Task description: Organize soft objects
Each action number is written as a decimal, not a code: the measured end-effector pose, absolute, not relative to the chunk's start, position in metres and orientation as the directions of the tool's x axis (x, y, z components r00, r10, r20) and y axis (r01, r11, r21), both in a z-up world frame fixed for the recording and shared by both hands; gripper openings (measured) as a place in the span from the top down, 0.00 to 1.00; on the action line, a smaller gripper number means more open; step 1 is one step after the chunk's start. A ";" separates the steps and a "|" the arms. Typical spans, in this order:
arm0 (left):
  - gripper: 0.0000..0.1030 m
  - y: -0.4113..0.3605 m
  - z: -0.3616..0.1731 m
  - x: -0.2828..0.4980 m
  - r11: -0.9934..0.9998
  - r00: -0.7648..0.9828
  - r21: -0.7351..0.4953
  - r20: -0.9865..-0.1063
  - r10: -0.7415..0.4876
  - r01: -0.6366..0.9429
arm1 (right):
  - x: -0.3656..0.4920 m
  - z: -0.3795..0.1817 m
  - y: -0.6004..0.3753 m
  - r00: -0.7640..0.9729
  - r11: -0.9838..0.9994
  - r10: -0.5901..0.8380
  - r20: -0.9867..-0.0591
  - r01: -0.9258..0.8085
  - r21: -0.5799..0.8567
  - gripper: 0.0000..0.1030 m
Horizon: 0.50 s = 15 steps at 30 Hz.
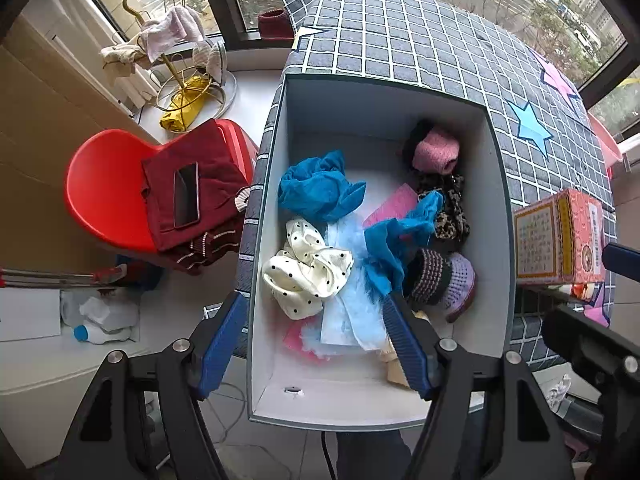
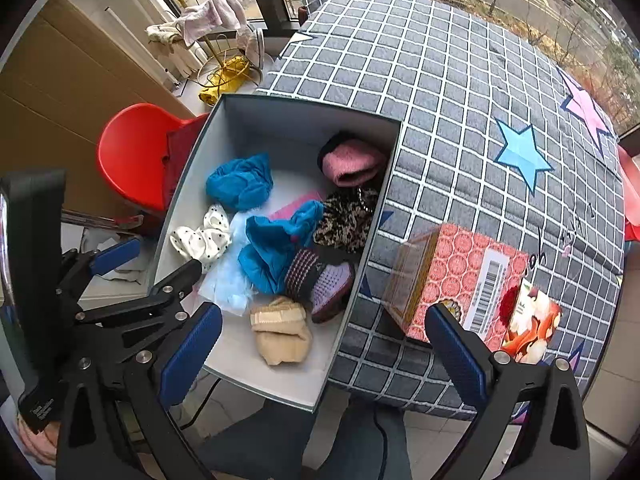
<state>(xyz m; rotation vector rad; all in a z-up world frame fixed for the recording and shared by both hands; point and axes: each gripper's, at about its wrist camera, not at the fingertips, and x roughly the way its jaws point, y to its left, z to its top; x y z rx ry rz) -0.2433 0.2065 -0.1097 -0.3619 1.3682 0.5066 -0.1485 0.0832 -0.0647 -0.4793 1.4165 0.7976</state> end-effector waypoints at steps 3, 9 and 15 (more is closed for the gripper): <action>0.28 0.205 -0.110 -0.244 0.846 0.121 0.048 -0.984 0.132 -0.532 | -0.150 -0.066 0.082 -0.040 0.667 0.199 -0.979 -0.726 0.165 0.01; 0.28 0.204 -0.108 -0.245 0.852 0.127 0.044 -0.983 0.129 -0.522 | -0.152 -0.065 0.086 -0.038 0.668 0.200 -0.979 -0.726 0.165 0.01; 0.28 0.205 -0.106 -0.248 0.851 0.148 0.009 -0.984 0.102 -0.525 | -0.154 -0.064 0.087 -0.034 0.668 0.199 -0.979 -0.726 0.161 0.01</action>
